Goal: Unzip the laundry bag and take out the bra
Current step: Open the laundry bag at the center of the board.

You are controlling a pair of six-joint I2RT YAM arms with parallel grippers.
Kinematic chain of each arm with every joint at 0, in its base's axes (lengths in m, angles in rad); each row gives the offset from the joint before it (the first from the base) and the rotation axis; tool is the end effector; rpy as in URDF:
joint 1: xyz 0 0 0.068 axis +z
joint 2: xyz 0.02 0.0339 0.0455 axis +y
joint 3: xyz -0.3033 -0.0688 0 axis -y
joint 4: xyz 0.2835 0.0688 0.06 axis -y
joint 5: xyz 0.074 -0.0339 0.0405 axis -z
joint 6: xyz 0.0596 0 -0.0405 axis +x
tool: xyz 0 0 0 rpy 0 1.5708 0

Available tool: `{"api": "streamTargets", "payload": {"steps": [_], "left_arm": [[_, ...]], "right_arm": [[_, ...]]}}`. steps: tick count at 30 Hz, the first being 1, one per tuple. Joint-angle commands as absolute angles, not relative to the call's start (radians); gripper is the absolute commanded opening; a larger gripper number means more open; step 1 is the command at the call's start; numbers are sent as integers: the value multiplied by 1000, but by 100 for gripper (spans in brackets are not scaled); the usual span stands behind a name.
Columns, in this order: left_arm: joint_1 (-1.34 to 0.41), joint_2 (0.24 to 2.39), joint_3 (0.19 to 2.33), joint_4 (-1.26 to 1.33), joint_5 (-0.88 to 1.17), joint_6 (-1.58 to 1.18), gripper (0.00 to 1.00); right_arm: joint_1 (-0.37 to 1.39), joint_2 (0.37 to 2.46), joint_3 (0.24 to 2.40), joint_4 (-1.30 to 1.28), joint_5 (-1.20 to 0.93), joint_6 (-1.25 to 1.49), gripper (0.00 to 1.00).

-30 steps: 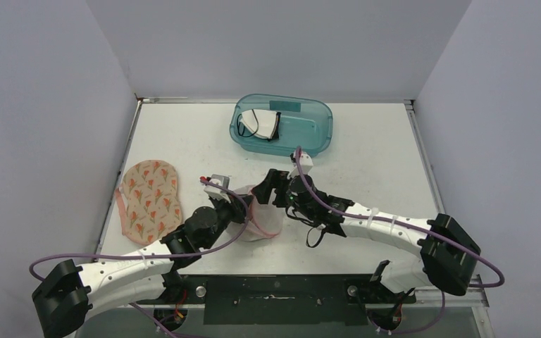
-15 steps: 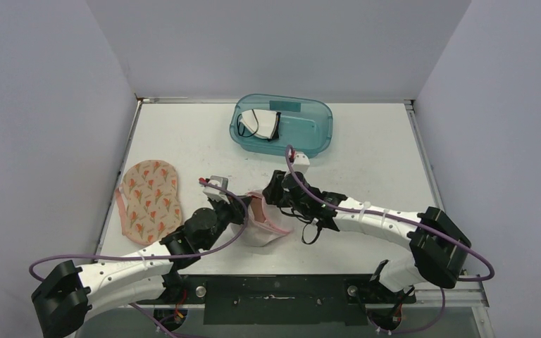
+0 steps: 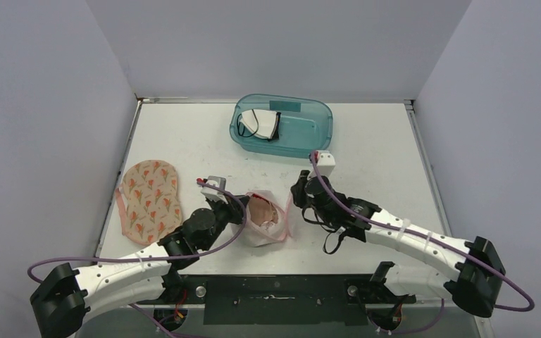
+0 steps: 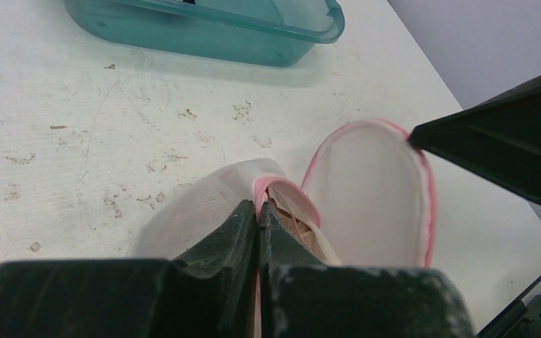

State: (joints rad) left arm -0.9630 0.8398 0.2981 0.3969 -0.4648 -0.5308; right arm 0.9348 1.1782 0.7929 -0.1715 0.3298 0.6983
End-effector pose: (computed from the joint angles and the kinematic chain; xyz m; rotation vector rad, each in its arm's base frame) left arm 0.1460 -0.1631 0.2262 0.0249 1.7521 -0.7104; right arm 0.1937 0.2298 0.2739 -0.0563 2.1575 0.6250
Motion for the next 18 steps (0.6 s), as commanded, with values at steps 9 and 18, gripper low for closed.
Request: {"api": "streamTargets", "payload": {"steps": [9,18], "left_arm": [[-957,807,309,360,-497,-578,0],[-955,773,318,250,-494,-633,0]], "right_arm": [[924,762,703,-396,452,630,51],[1018,954,734,-253,294,584,76]]}}
